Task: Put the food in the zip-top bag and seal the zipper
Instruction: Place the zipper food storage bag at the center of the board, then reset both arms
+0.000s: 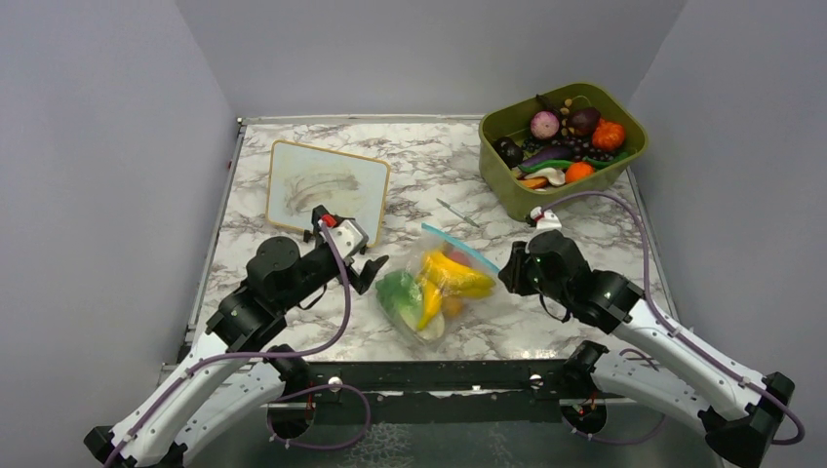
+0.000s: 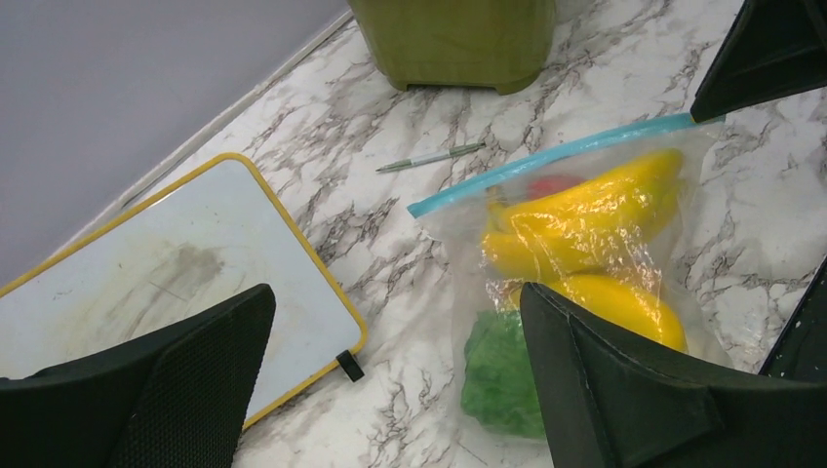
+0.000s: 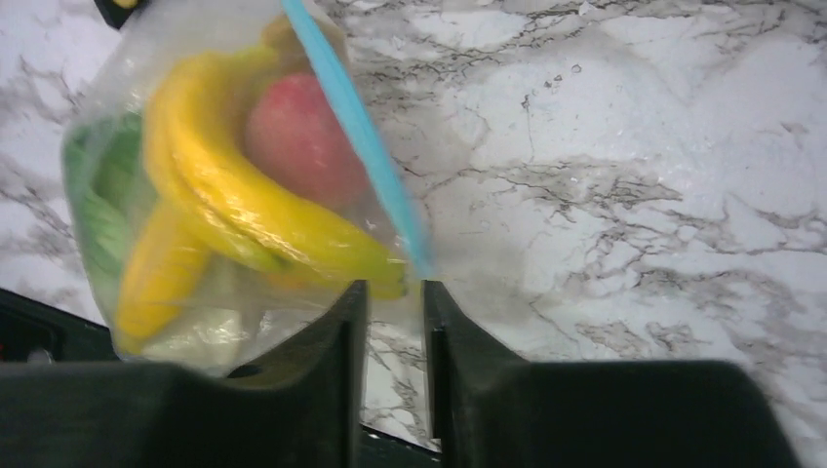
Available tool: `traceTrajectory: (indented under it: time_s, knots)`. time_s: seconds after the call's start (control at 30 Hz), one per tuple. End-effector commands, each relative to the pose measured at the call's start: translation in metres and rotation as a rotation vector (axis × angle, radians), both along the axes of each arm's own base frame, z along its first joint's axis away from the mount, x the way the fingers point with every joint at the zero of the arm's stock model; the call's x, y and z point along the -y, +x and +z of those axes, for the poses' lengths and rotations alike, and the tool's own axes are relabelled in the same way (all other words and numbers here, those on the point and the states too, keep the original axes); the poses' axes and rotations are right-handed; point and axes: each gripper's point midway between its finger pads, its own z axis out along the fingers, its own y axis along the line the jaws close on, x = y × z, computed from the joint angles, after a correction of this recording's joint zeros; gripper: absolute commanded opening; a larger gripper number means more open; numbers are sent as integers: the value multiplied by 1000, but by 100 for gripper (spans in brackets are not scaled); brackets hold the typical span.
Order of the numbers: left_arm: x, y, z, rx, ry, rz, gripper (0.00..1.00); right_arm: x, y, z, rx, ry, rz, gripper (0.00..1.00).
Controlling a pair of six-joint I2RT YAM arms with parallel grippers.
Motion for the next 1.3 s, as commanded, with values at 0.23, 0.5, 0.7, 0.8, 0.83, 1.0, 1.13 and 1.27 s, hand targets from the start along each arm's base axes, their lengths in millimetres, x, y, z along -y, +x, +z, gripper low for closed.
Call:
traceTrajectory:
  time_s: [0.23, 0.5, 0.7, 0.8, 0.83, 1.0, 1.13, 1.27]
  knots:
    - [-21, 9, 18, -28, -204, 188, 99, -3, 15, 72, 187, 154, -49, 79]
    - [-37, 24, 20, -144, -343, 383, 99, 6, 22, 135, 307, 225, -101, 100]
    - [-41, 23, 48, -114, -406, 393, 99, 13, 18, 187, 421, 293, -93, 100]
    - [-46, 22, 61, -103, -447, 413, 99, 19, 13, 202, 457, 317, -92, 100]
    - [-47, 22, 65, -97, -462, 416, 99, 20, 11, 205, 463, 328, -91, 100]
    - [-51, 21, 75, -77, -491, 426, 99, 21, 4, 206, 470, 365, -75, 100]
    - [-54, 20, 75, -73, -490, 436, 99, 20, 0, 202, 453, 380, -71, 100]
    - [-56, 19, 75, -68, -494, 437, 99, 20, -2, 199, 437, 386, -72, 100]
